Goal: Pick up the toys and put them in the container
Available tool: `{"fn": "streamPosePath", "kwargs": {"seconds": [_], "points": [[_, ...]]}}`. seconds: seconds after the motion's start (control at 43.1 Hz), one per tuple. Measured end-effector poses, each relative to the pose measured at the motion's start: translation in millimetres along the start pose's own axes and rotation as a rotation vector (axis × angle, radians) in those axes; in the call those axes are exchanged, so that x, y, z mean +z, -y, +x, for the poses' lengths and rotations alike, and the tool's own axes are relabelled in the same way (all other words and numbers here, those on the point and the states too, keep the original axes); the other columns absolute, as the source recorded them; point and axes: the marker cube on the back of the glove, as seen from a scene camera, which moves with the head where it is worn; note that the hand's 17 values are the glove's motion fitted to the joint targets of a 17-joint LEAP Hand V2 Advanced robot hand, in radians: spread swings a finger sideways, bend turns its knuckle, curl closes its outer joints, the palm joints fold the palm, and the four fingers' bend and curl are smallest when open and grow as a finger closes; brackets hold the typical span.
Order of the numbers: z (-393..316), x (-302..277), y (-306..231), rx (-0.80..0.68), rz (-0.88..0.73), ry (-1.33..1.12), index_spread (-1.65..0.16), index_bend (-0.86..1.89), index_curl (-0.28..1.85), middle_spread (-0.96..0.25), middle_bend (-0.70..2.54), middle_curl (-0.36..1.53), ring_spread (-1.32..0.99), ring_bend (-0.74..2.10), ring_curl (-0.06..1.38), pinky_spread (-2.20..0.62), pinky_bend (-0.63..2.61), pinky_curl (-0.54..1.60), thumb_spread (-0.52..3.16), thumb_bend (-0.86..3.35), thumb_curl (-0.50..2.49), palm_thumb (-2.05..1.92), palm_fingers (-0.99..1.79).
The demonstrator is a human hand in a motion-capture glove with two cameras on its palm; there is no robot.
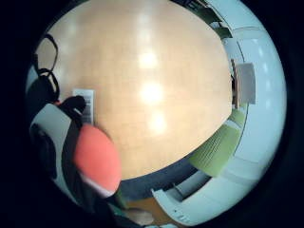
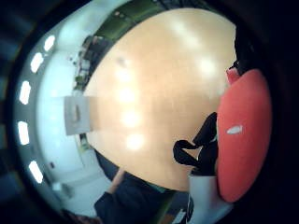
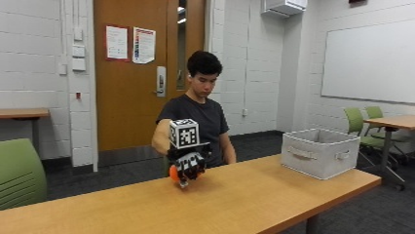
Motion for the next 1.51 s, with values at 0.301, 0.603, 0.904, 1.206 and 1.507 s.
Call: {"fn": "streamPosePath", "kwargs": {"seconds": [0.301, 0.603, 0.904, 1.206, 1.507], "points": [[-106, -125, 3, -0.183, 0.135, 0.106, -0.48, 0.26, 1.05, -0.42, 0.87, 0.79, -0.44, 1.25, 0.48, -0.43, 0.99, 0.38, 0.80, 0.21, 0.67, 0.62, 0.91], [-250, -193, 5, -0.390, 0.212, 0.087, -0.52, 0.17, 1.25, -0.44, 0.85, 0.85, -0.44, 1.25, 0.49, -0.43, 1.02, 0.38, 0.77, 0.18, 0.76, 0.60, 0.89], [-416, -222, -7, -0.569, 0.234, 0.089, -0.53, 0.16, 1.38, -0.46, 0.83, 0.90, -0.44, 1.26, 0.50, -0.43, 1.03, 0.37, 0.76, 0.15, 0.85, 0.59, 0.89], [-574, -210, -24, -0.817, 0.209, 0.018, -0.53, 0.15, 1.46, -0.47, 0.81, 0.95, -0.44, 1.26, 0.51, -0.43, 1.04, 0.37, 0.75, 0.12, 0.92, 0.59, 0.88], [-601, -198, 12, -0.885, 0.191, 0.097, -0.53, 0.14, 1.50, -0.48, 0.79, 0.98, -0.44, 1.25, 0.51, -0.43, 1.04, 0.36, 0.75, 0.10, 0.98, 0.60, 0.88]]}}
